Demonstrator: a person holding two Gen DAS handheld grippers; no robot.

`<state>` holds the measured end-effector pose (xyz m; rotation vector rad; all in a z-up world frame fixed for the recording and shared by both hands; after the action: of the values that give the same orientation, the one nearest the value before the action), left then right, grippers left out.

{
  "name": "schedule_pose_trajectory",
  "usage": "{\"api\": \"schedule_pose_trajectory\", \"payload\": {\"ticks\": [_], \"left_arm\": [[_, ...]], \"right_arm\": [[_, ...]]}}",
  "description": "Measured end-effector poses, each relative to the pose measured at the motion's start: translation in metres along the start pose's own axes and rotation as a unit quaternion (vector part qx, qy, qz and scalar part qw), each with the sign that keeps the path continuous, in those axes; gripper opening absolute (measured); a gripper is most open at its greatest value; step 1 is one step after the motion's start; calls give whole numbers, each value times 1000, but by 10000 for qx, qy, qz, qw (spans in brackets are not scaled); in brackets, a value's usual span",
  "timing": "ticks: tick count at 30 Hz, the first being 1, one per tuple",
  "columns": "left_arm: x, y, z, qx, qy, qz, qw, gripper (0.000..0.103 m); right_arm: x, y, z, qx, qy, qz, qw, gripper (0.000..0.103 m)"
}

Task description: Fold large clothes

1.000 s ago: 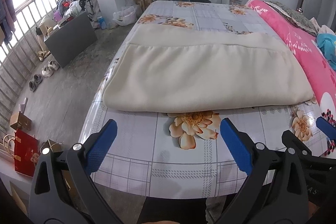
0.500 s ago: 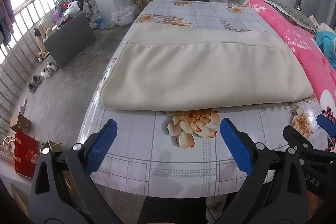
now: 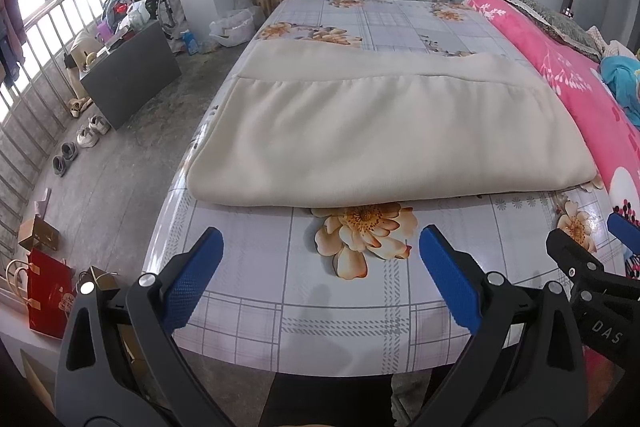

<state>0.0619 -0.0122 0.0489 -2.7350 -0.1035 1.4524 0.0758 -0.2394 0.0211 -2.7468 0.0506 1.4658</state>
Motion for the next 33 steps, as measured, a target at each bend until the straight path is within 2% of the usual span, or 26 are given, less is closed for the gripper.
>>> {"api": "schedule_pose_trajectory", "payload": {"ticks": [33], "left_arm": [[2, 2, 1, 40, -27, 30, 10000, 95]], "right_arm": [[-1, 0, -2, 41, -1, -26, 10000, 97]]}}
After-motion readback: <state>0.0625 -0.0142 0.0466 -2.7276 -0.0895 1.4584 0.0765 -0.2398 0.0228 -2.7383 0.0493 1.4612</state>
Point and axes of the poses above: each gripper's, at about its wrist camera, not at the fingertips, and x roughly the way its jaws point, y to its right, z to its underside, the point moved 4 cm from there along x, roughly the way its jaws point, and after that the axes turned 2 degrees about -y, right-handed, at the moved point
